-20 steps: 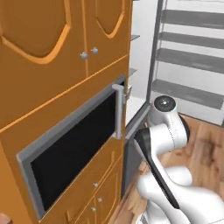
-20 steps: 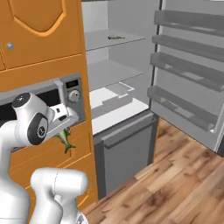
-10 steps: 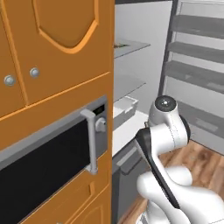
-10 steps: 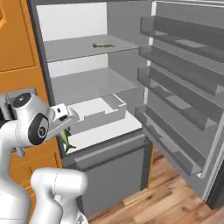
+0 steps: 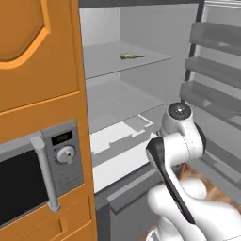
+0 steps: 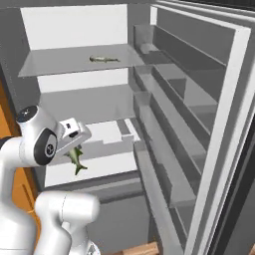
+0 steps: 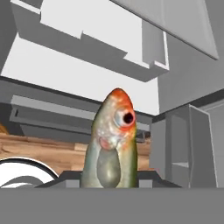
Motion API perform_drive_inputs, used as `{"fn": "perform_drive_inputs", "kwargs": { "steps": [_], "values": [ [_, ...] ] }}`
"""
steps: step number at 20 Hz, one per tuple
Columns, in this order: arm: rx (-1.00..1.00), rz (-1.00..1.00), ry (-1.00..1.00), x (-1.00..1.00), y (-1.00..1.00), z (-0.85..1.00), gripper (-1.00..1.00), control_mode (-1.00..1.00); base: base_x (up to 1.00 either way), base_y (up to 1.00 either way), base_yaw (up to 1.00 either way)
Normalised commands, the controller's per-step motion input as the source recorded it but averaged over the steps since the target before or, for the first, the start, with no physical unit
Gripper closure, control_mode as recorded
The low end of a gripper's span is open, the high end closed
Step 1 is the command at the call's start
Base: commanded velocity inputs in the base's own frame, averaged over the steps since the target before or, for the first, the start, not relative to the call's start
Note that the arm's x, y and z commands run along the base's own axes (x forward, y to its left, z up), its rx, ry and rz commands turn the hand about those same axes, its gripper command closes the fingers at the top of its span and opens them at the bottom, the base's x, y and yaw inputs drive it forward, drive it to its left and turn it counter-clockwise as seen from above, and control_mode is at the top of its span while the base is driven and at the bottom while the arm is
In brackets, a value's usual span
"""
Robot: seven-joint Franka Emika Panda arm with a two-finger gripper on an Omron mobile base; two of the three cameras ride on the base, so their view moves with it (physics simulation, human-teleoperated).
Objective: Place the fish on the counter behind the older fish on the same shelf of the fridge to maintain FIFO order. Close the fridge door when finished.
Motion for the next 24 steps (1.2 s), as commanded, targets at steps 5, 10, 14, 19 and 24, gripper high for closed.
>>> {"fn": "perform_drive_inputs", "kwargs": {
  "steps": [5, 10, 14, 19, 24],
  "values": [
    [0.0, 0.0, 0.0, 0.0, 0.0, 0.0, 1.0, 1.0, 0.5, -0.26, 0.47],
    [0.0, 0.0, 0.0, 0.0, 0.0, 0.0, 1.0, 1.0, 0.56, -0.04, 0.49],
    [0.0, 0.0, 0.0, 0.0, 0.0, 0.0, 1.0, 1.0, 0.75, -0.13, 0.46],
    [0.0, 0.0, 0.0, 0.0, 0.0, 0.0, 1.0, 1.0, 0.76, -0.43, 0.37],
    [0.09, 0.19, -0.11, 0.76, -0.22, 0.42, 1.0, -1.0, 0.12, -0.1, 0.06]
  ]
}}
